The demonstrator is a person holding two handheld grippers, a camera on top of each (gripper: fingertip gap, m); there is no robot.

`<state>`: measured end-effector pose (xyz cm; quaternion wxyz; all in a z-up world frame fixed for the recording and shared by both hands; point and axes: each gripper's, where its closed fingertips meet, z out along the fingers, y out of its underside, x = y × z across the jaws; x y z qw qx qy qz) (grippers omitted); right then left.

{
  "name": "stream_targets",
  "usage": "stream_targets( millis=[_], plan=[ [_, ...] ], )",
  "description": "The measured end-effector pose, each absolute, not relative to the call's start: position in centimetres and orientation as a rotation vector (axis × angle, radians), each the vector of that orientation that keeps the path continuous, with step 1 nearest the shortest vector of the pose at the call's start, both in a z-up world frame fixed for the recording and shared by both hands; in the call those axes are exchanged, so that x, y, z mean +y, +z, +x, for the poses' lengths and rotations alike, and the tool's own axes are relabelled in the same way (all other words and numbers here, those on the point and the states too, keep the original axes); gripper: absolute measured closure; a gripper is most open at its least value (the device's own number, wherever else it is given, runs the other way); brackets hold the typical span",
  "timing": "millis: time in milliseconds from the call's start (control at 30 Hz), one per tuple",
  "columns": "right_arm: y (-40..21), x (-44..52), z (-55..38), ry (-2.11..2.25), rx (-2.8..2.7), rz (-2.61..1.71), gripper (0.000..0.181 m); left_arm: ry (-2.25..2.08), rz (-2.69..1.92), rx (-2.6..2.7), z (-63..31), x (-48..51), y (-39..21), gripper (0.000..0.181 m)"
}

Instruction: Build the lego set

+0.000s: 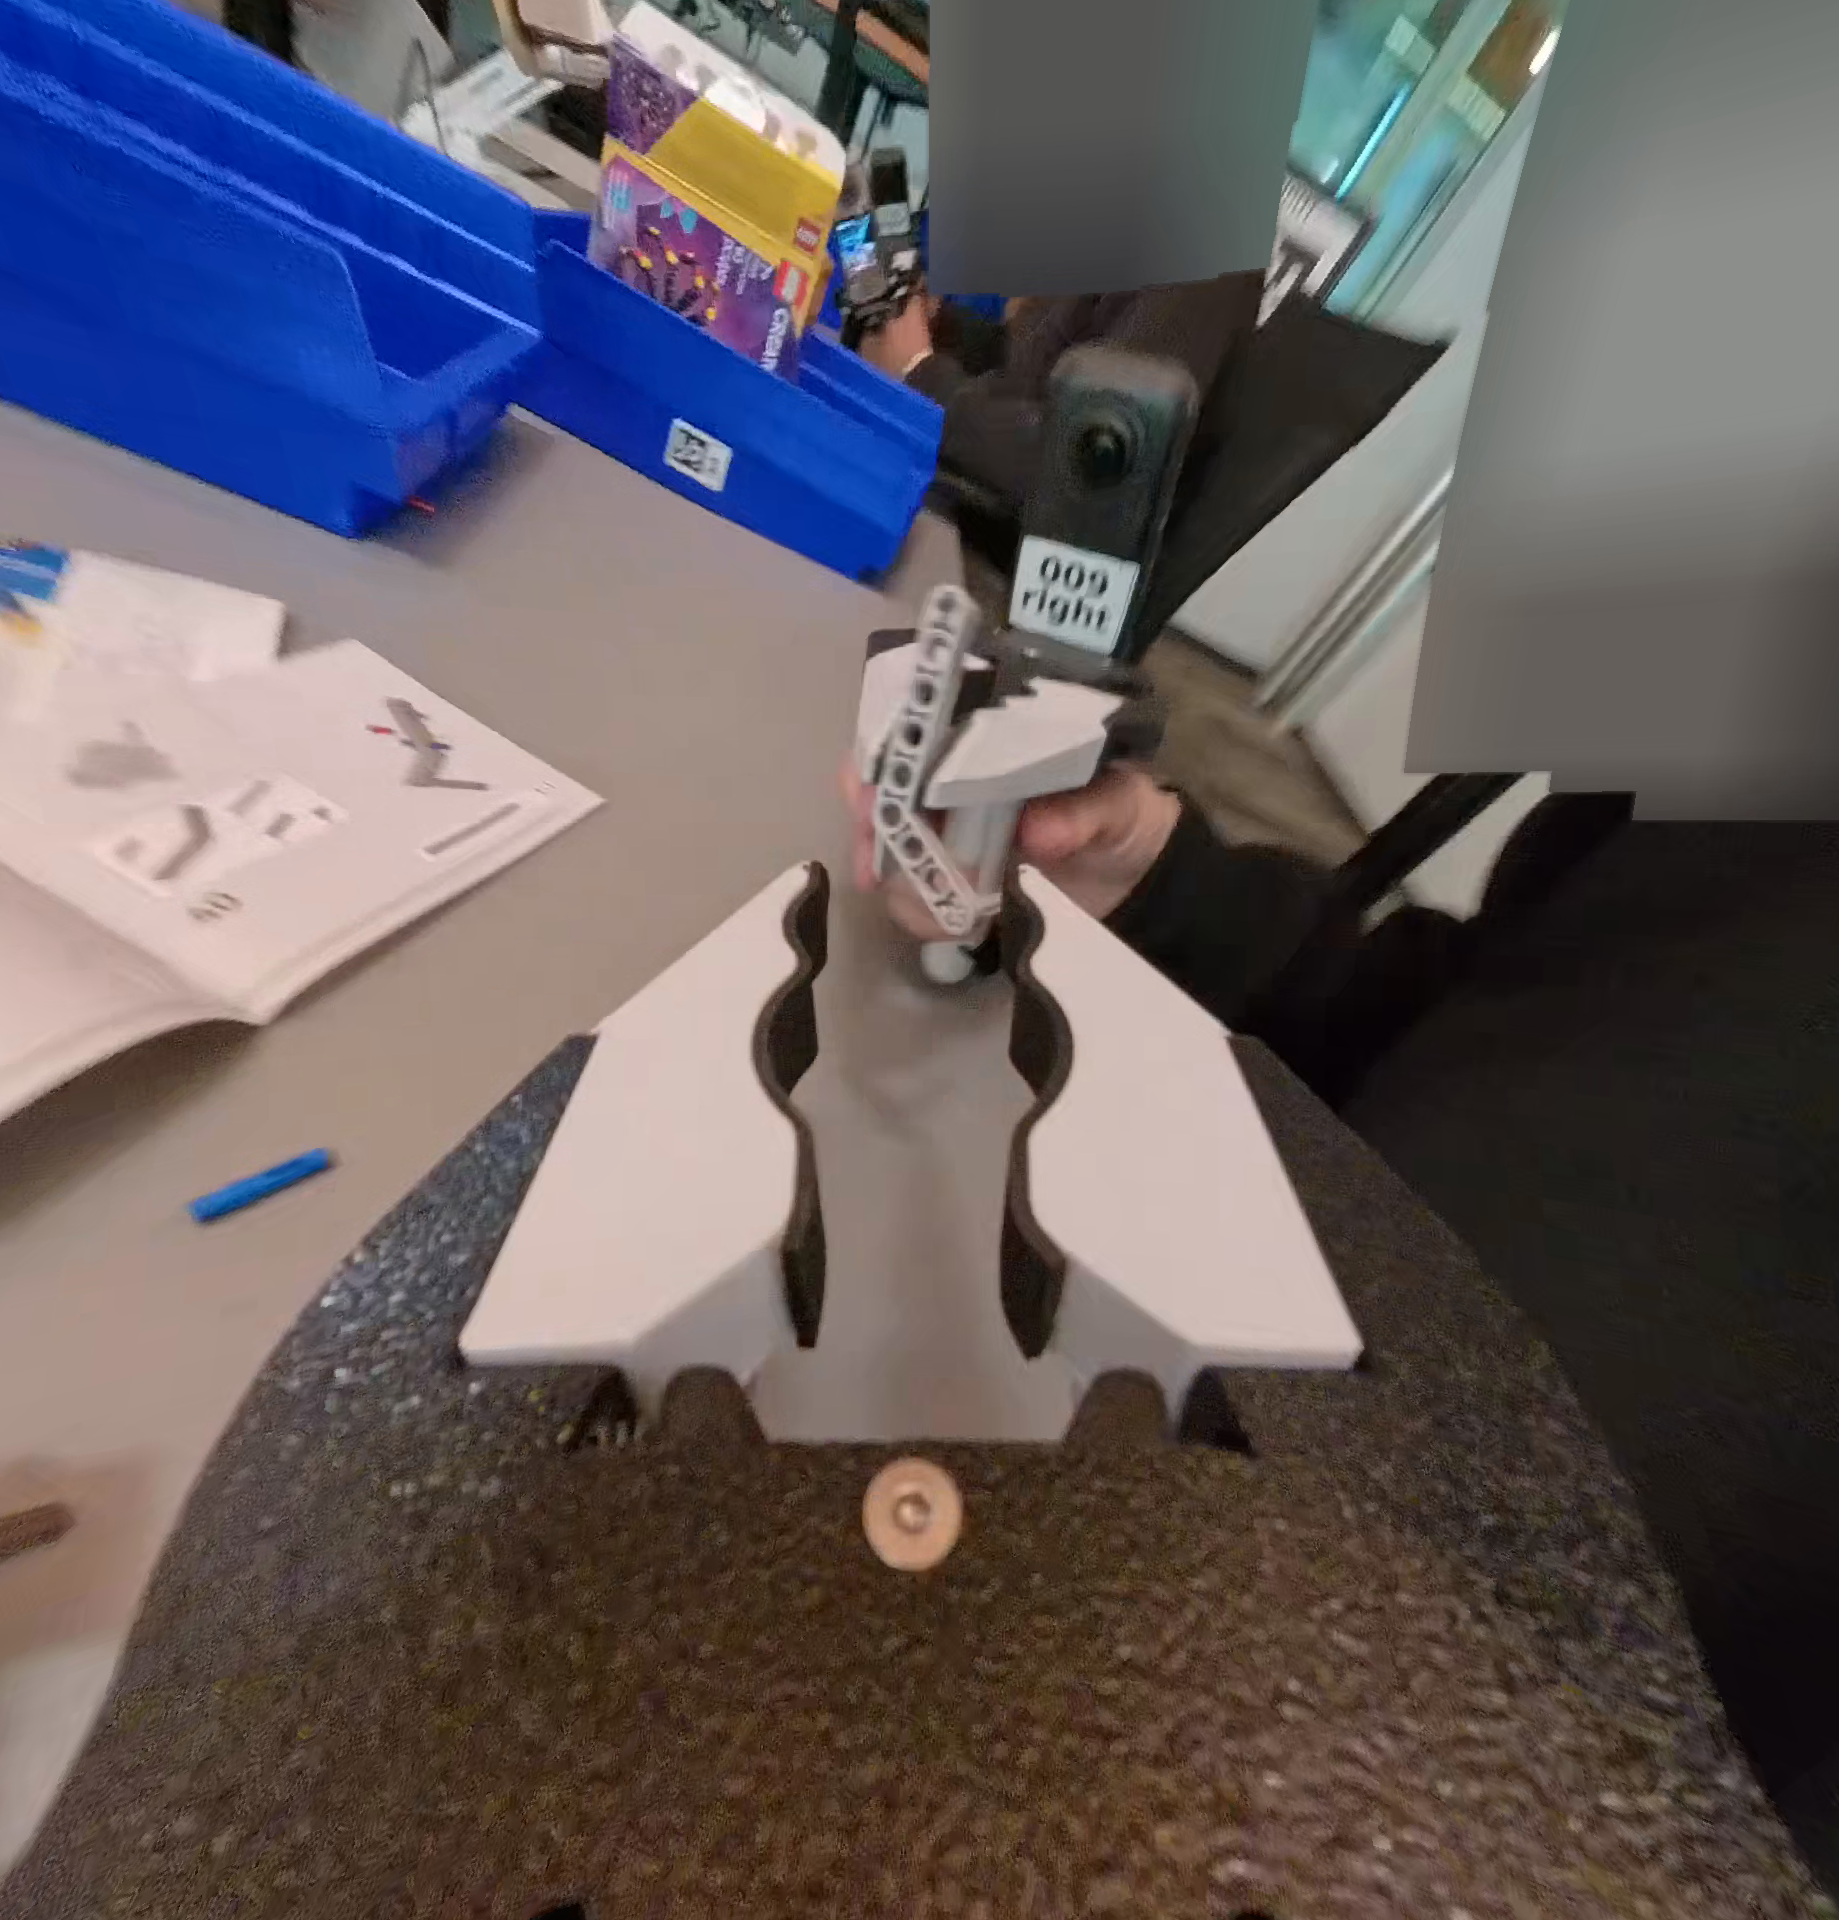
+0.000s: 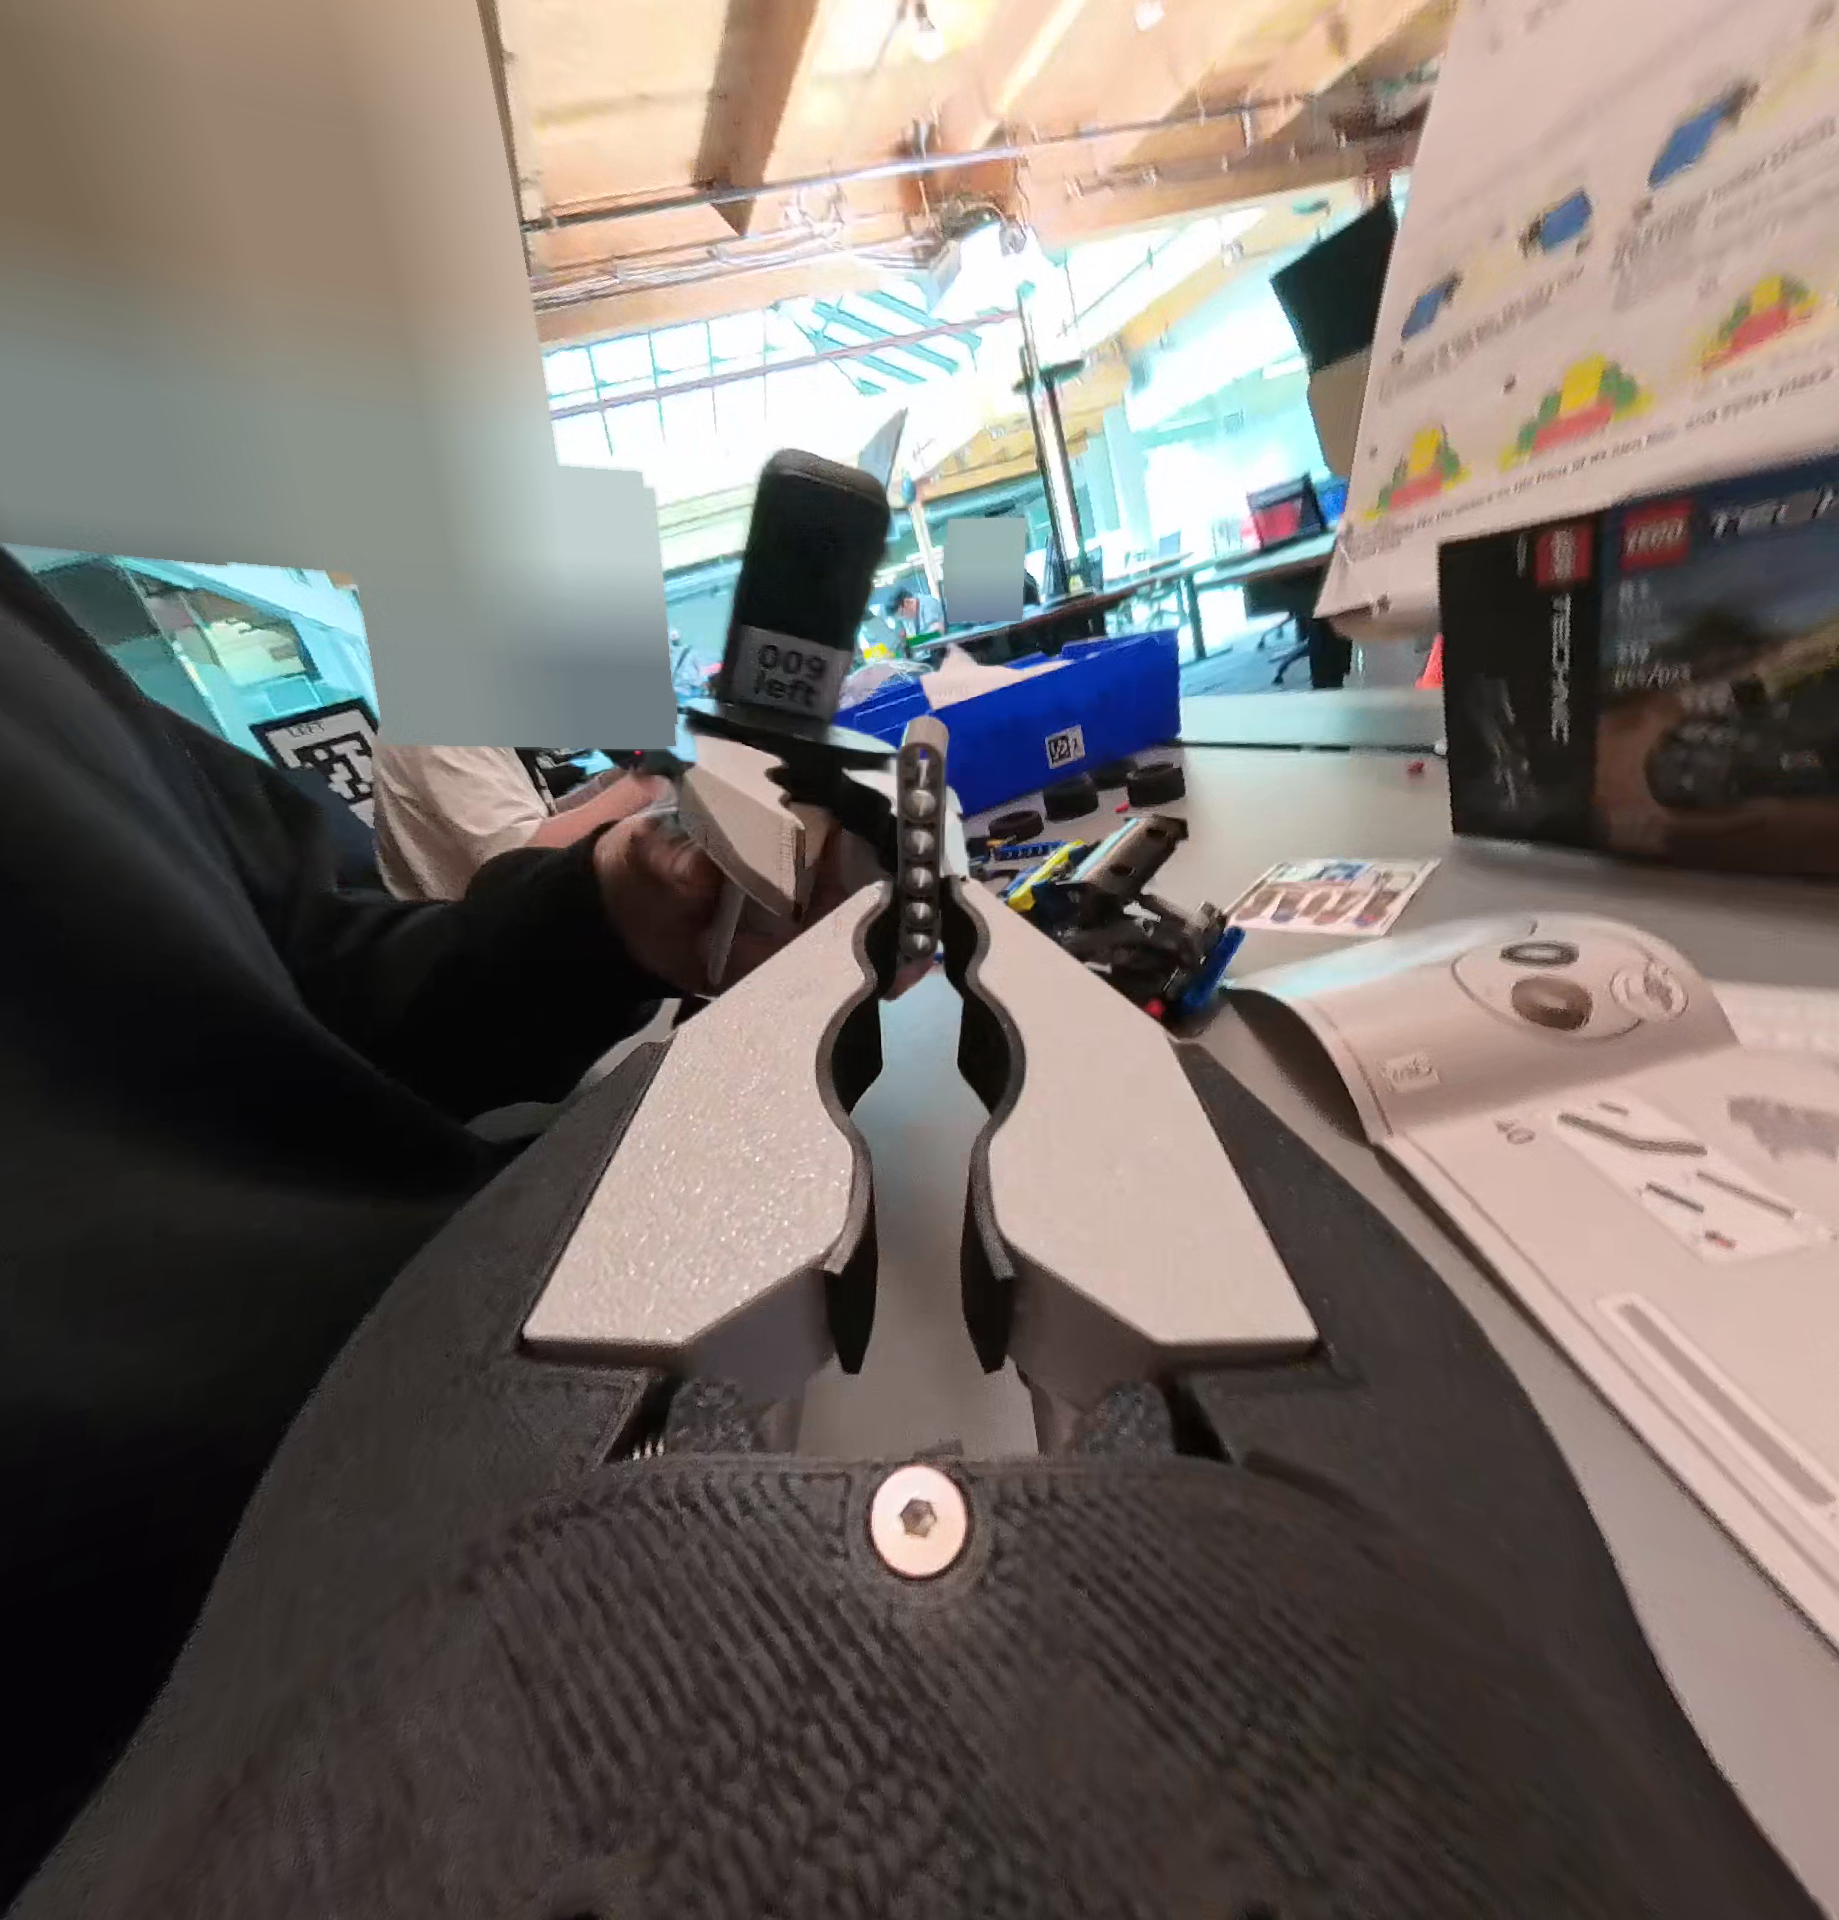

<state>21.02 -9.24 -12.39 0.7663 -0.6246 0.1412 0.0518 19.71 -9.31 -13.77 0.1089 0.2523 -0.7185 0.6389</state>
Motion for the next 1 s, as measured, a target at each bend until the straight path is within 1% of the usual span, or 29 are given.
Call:
stream_targets(
  millis=[67, 133, 267, 533, 833, 900, 1000],
  plan=[
    [-12.2, -8.9, 20.5, 0.058, 0.242, -1.365, 0.175, 1.847, 0.758, -2.035, 19.6, -9.5, -13.6, 0.157],
    [-12.1, -8.7, 20.2, 0.02, 0.209, -1.368, 0.175, 1.805, 0.759, -2.079, 19.5, -9.9, -14.3, 0.157],
    [-11.7, -8.9, 20.2, 0.01, 0.203, -1.327, 0.176, 1.795, 0.694, -2.097, 18.5, -10.7, -14.2, 0.171],
    [-11.3, -9.2, 19.9, 0.091, 0.216, -1.233, 0.172, 1.807, 0.775, -2.155, 19.1, -11.0, -14.0, 0.175],
    [-11.8, -9.3, 20.5, -0.027, 0.209, -1.307, 0.175, 1.793, 0.841, -2.043, 19.0, -11.4, -14.1, 0.175],
    [-12.9, -9.6, 21.6, 0.004, 0.296, -1.384, 0.175, 1.819, 0.788, -2.154, 19.4, -10.8, -14.7, 0.172],
    [-15.1, -10.9, 23.4, 0.028, 0.449, -1.502, 0.176, 1.765, 0.732, -2.617, 22.0, -7.7, -16.8, 0.168]
  ],
)
